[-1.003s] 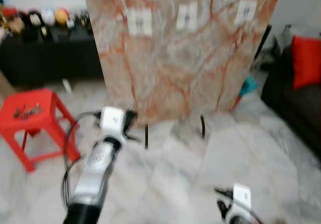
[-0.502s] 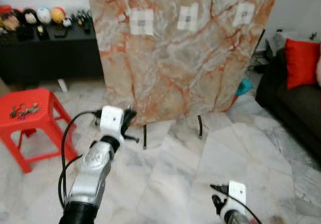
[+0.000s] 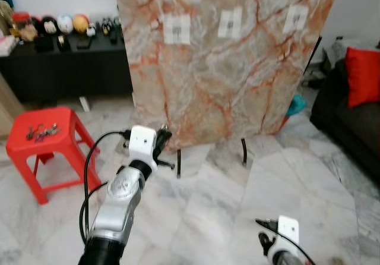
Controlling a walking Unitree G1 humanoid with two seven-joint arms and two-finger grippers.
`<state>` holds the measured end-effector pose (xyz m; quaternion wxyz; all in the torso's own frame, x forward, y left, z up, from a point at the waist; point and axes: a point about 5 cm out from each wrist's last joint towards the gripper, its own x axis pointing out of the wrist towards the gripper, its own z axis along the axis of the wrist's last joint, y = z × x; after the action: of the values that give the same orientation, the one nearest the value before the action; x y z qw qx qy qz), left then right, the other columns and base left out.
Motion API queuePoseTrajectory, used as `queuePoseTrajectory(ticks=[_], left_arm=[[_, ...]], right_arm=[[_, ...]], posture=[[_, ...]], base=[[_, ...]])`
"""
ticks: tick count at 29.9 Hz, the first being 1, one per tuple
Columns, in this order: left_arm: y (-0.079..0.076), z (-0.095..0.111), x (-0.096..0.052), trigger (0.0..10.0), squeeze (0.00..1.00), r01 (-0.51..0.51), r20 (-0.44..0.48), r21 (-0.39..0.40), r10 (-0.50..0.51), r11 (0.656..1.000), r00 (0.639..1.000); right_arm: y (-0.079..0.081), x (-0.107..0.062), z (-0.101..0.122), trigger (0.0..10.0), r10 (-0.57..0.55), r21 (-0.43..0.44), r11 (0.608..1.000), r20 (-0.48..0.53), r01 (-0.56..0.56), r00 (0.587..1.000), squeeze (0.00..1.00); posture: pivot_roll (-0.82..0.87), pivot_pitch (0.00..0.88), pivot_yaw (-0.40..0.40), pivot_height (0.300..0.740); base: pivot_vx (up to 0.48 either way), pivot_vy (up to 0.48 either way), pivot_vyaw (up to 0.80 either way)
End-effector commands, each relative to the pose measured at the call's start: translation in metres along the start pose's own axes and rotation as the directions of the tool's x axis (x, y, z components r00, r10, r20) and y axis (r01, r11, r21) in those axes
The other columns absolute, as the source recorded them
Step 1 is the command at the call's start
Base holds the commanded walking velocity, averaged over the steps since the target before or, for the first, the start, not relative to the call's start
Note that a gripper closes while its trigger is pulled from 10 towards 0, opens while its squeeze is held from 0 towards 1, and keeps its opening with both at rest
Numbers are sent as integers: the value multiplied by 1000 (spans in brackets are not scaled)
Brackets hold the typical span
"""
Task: Hang keys on a hook
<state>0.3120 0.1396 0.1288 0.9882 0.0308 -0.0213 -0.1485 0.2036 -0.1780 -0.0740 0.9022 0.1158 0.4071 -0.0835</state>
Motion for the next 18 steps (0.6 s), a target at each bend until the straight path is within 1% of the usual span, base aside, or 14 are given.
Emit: queuePoseTrajectory(ticks=[1,7,12,18], left_arm=[[-6,3,2,10000,0,19,7,-3,-19,1000,1000],[-8,3,3,10000,0,30,8,5,-30,1000,1000],[-8,4,3,10000,0,29,9,25,-30,999,1000],[-11,3,2,10000,0,38,19,19,-38,999,999]], right_arm=[[-8,-1,1,10000,-20,-11,1000,5,21,1000,0],[-7,-1,1,10000,-17,-15,1000,3,17,1000,0],[-5,0,1,10000,-14,-17,1000,3,14,1000,0],[-3,0,2,10000,-12,-21,1000,7,12,1000,0]], posture=[[85,0,-68,740],[87,0,-67,740],[89,0,-70,740],[89,0,-71,740]], base=[[0,416,0],[0,354,0],[0,0,0],[0,0,0]])
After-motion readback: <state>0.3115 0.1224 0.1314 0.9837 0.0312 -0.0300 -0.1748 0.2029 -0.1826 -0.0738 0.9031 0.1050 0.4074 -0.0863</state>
